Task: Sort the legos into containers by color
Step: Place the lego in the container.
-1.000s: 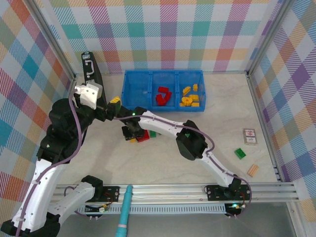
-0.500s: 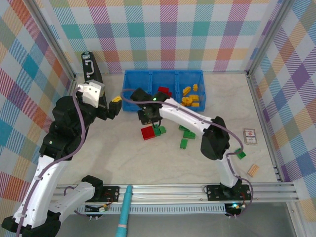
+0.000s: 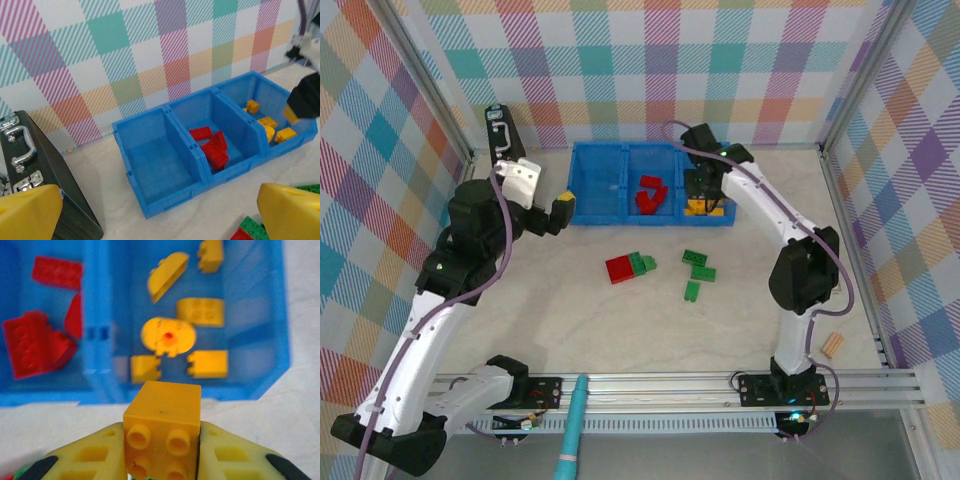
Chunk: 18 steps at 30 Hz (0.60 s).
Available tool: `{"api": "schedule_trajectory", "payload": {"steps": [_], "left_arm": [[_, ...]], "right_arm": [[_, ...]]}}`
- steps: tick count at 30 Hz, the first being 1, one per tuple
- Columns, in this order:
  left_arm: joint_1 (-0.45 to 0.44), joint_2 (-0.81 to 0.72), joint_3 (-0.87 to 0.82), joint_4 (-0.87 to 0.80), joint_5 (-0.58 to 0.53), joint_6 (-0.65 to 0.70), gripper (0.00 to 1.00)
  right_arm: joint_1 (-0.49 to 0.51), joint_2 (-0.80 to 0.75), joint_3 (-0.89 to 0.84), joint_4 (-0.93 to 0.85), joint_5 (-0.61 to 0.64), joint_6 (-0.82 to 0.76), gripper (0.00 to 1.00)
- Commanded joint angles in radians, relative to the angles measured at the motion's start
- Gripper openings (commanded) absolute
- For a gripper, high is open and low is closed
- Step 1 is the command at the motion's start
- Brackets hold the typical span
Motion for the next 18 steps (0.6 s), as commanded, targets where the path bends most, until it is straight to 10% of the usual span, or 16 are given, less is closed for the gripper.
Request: {"api": "schedule_trajectory", "payload": {"steps": [1, 18], "left_arm": [[0.010, -0.016, 0.012, 0.019, -0.014, 0.017, 1.00], [0.010, 0.027, 0.009, 0.040, -0.039, 0.036, 1.00]], "right_arm": [[-0.038, 0.037, 0.028, 0.061, -0.042, -0.045, 0.32], [-0.165, 0.329, 0.274, 0.084, -0.165, -0.050, 0.33]]}}
